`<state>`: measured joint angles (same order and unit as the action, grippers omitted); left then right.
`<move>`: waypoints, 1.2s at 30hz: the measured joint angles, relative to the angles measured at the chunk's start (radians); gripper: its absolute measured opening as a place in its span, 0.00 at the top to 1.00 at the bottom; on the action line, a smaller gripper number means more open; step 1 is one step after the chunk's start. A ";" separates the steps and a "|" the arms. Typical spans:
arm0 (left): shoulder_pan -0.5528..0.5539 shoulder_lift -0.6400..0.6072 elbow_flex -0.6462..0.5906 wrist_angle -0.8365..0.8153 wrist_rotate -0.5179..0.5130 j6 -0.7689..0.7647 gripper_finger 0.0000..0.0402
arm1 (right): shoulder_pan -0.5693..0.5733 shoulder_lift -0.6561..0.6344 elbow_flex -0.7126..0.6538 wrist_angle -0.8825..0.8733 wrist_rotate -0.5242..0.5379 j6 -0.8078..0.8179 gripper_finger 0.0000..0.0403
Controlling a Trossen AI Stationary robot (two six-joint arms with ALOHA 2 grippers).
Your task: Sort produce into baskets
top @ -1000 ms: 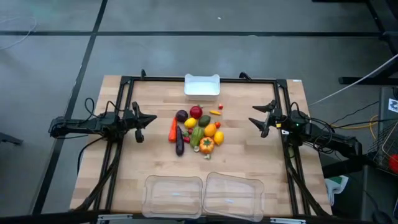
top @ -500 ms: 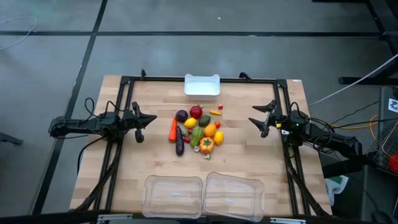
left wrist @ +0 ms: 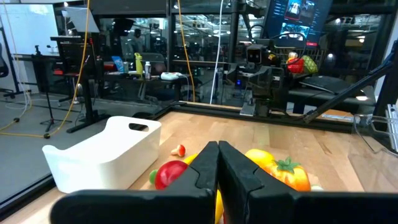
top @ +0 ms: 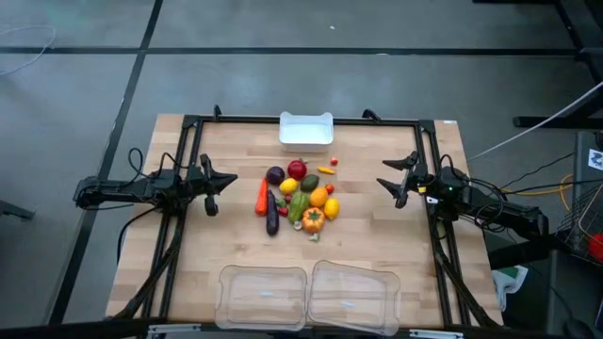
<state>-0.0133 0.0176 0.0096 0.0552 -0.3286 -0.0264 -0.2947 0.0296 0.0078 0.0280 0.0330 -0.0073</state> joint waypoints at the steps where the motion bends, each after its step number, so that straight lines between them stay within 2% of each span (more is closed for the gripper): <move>1: 0.000 0.000 0.000 0.000 0.000 0.000 0.99 | 0.000 0.000 0.000 0.000 0.000 0.000 0.24; 24: 0.000 0.000 0.000 0.000 0.000 -0.019 0.99 | 0.000 0.000 0.000 0.021 0.008 0.005 0.24; 32: 0.000 0.000 0.000 0.000 0.000 -0.037 0.99 | 0.000 0.000 0.000 0.027 0.002 0.288 0.24; 36: 0.000 0.000 0.000 0.000 0.000 -0.050 0.99 | 0.000 0.000 0.000 0.026 0.001 0.295 0.24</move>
<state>-0.0134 0.0174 0.0093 0.0555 -0.3286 -0.0769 -0.2949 0.0292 0.0081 0.0538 0.0341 0.2882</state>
